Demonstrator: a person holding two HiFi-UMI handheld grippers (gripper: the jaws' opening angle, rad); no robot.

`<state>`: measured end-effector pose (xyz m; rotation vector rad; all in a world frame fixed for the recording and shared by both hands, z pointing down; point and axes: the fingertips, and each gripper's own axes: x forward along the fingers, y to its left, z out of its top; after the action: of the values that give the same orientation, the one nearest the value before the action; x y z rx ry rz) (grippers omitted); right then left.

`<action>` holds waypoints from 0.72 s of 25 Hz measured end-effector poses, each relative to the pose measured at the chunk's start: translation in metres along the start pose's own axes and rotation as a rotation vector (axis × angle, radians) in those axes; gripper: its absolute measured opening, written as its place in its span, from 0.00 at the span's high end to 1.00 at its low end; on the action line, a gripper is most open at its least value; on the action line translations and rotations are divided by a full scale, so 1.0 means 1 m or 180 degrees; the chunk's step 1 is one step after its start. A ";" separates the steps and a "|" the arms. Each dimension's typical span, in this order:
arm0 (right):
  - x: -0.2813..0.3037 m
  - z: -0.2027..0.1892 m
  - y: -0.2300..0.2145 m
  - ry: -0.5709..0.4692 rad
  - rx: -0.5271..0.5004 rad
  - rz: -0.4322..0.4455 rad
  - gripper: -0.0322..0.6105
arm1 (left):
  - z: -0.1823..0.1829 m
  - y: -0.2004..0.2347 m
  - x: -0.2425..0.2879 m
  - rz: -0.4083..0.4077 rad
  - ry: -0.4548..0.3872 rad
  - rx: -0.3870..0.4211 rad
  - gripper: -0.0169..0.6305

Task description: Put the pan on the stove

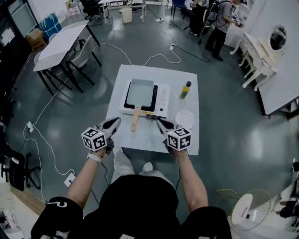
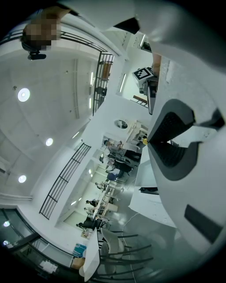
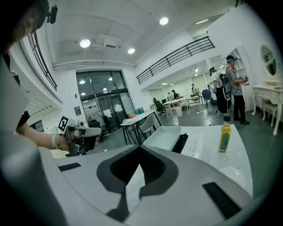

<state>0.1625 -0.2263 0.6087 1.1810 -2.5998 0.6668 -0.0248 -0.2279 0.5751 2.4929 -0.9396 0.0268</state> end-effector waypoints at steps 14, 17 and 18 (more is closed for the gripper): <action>0.001 -0.014 0.006 0.0070 0.0007 0.0024 0.95 | -0.010 -0.005 -0.005 0.0013 0.0055 0.0006 0.98; 0.000 -0.016 0.005 0.0087 0.0006 0.0021 0.95 | -0.012 -0.006 -0.005 0.0020 0.0061 0.0001 0.98; -0.001 -0.016 0.006 0.0090 0.0007 0.0023 0.95 | -0.013 -0.006 -0.005 0.0022 0.0064 0.0000 0.98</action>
<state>0.1588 -0.2148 0.6205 1.1547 -2.5819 0.6832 -0.0224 -0.2154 0.5831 2.4849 -0.9399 0.0541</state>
